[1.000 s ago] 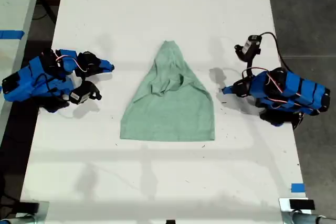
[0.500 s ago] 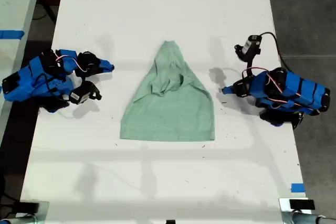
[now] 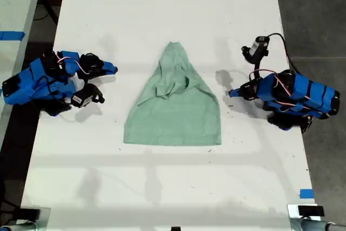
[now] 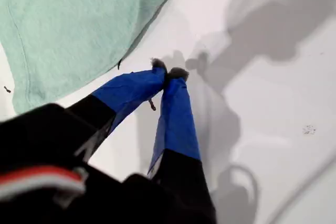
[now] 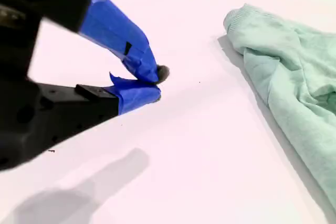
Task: Fold t shirt
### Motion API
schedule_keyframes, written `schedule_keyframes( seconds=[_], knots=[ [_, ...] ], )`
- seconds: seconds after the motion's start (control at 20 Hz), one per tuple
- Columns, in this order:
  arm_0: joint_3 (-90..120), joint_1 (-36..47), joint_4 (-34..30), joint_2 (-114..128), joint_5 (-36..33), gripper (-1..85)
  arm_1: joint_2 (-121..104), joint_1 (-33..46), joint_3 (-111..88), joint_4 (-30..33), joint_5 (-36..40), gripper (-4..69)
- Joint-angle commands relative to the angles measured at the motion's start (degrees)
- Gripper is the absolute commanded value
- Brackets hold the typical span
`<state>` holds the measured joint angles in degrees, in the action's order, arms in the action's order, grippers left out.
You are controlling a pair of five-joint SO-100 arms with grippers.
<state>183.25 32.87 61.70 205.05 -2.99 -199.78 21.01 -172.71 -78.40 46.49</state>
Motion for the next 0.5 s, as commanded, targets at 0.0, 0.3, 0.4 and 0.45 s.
schedule_keyframes(
  seconds=[0.0, 0.3, 0.4, 0.45],
  knots=[
    [0.7, -0.3, 0.0, 0.4, -0.4, -0.1, -0.9, -0.1, -4.3, -0.1, 0.9, 2.1],
    [0.7, -0.3, 0.0, 0.4, -0.4, -0.1, -0.9, -0.1, -4.3, -0.1, 0.9, 2.1],
    [0.7, -0.4, 0.0, 0.4, -0.4, -0.1, -0.9, -0.1, -4.3, -0.1, 0.9, 2.1],
    [0.7, -0.4, 0.0, 0.4, -0.4, -0.1, -0.9, -0.1, -4.3, -0.1, 0.9, 2.1]
  ],
)
